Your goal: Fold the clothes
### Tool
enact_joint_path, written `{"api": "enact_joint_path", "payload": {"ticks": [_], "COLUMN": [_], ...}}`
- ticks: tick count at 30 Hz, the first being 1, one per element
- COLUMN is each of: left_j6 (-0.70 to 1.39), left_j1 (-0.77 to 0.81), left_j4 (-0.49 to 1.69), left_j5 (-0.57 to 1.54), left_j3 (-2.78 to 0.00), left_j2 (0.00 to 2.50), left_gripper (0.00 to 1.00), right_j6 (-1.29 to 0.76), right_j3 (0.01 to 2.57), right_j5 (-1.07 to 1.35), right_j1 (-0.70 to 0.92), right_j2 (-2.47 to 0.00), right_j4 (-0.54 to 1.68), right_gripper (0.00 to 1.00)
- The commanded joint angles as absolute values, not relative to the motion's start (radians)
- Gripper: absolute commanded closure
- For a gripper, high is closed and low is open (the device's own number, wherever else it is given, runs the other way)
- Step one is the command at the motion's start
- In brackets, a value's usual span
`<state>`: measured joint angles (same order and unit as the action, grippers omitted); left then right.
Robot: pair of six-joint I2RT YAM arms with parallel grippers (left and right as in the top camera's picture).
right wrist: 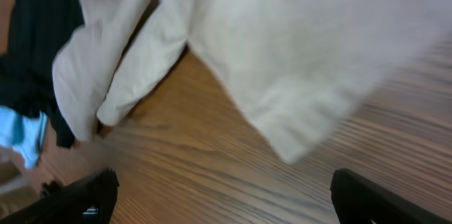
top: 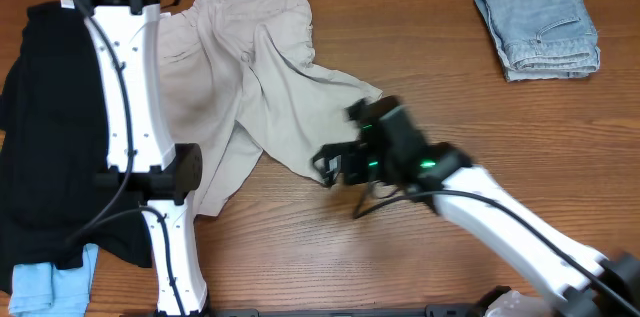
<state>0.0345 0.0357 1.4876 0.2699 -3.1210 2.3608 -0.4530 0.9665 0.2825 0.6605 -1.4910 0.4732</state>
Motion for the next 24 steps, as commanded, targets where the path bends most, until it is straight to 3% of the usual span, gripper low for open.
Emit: {"api": "enact_joint_path", "payload": {"ticks": [1, 6, 12, 24], "left_j6": [0.025, 0.023, 0.066, 0.064], "left_j1": [0.028, 0.028, 0.044, 0.134], "left_j4": [1.54, 1.676, 1.689, 1.689], "left_j5": [0.265, 0.251, 0.26, 0.141], "left_j3": [-3.138, -3.137, -3.114, -2.997], "left_j2": [2.313, 2.317, 2.317, 2.317], "left_gripper": [0.0, 0.0, 0.0, 0.0], "right_j6": [-0.472, -0.472, -0.466, -0.489], "right_j3": [0.984, 0.994, 1.056, 1.142], "right_j5": [0.29, 0.234, 0.086, 0.106], "right_j1": [0.734, 0.777, 0.723, 0.678], "right_j2": [-1.573, -1.653, -1.707, -1.873], "right_j4": [0.398, 0.3, 0.32, 0.284], "right_gripper": [0.0, 0.1, 0.11, 0.11]}}
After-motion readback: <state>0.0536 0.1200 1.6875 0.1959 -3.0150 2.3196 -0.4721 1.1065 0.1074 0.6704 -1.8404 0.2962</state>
